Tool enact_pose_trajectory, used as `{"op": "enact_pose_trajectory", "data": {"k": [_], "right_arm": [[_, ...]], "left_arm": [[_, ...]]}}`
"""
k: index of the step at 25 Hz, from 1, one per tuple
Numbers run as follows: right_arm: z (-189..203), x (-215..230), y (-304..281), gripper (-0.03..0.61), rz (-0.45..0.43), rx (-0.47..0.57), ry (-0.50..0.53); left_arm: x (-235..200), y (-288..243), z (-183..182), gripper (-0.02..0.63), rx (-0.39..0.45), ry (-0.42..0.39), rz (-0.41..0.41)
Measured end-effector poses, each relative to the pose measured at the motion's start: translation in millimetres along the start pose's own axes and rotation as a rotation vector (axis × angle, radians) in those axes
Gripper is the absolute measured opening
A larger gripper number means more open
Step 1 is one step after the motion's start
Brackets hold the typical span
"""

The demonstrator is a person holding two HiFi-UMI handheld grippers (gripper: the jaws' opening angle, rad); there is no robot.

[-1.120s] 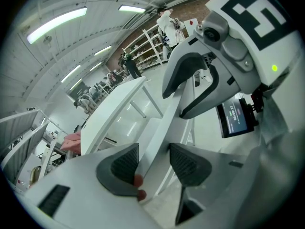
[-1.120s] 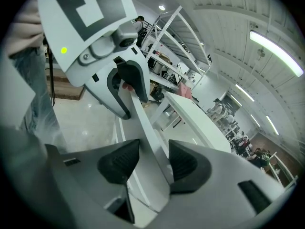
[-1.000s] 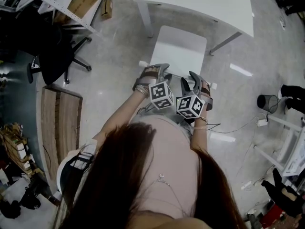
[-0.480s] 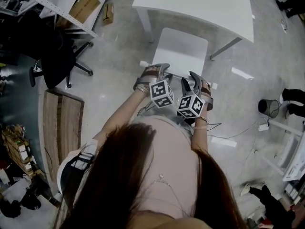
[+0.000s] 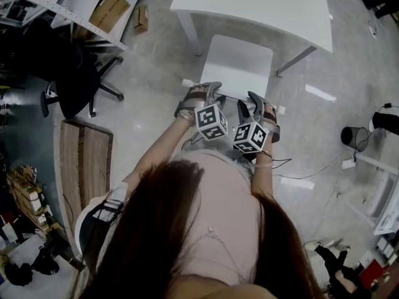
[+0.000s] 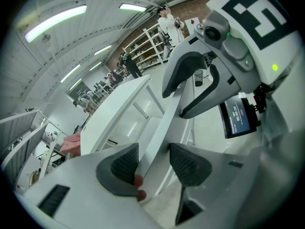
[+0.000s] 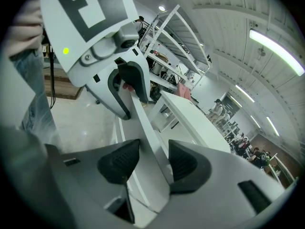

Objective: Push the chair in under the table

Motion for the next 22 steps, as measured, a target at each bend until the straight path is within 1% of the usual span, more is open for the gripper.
{"op": "enact_pose_trajectory", "data": {"k": [14, 22], "right_arm": [[-5.9, 29.7, -24.3, 0.202, 0.007, 0.007, 0.003], [-10.1, 48.9, -43.0, 0.202, 0.008, 0.01, 0.006]], "left_arm": [[-29.3, -22.4, -6.8, 0.206, 0.019, -0.004, -0.028], [-51.3, -39.3, -9.7, 0.206, 0.011, 0.004, -0.018]]}}
Point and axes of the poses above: the fingertips, and each gripper's own axes: y backward along the fingers, x to its right, z out of its underside, the point moved 4 cm from there along y, backward along the fingers, and after that the axes turned 9 degrees about -y, right-handed, at the moved point
